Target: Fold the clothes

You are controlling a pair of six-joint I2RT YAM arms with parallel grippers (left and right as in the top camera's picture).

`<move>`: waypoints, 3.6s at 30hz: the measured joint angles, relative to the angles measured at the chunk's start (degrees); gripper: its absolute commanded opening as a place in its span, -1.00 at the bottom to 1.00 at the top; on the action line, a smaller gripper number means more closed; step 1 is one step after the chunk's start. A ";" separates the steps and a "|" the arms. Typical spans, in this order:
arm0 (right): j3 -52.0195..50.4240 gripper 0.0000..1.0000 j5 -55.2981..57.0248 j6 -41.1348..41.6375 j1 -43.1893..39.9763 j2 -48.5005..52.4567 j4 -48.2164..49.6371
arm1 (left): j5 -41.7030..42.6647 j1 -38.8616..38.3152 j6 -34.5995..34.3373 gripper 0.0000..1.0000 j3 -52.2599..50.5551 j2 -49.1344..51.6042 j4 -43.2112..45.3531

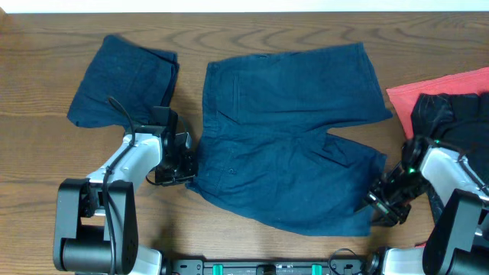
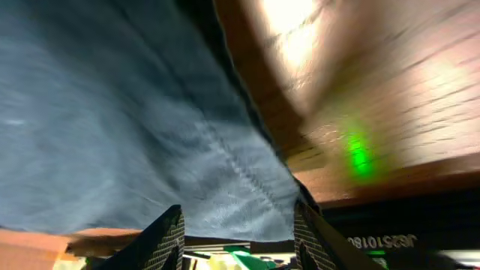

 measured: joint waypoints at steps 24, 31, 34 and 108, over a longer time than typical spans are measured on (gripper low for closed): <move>13.27 -0.60 -2.99 -2.80 -3.67 -1.42 20.24 | 0.00 0.83 -2.34 -0.86 0.00 0.00 -9.97; 13.46 -0.94 -9.66 1.42 1.49 -0.55 44.44 | -0.20 0.85 -3.91 -0.17 -0.04 -0.07 -11.26; 13.53 -0.96 -8.87 5.25 6.27 3.39 53.99 | -0.17 0.85 -4.31 -0.07 0.31 -0.61 -12.00; 12.85 0.01 -12.74 -10.88 -0.33 -7.17 2.62 | 5.73 0.83 -14.58 -0.88 -16.61 -17.90 -0.04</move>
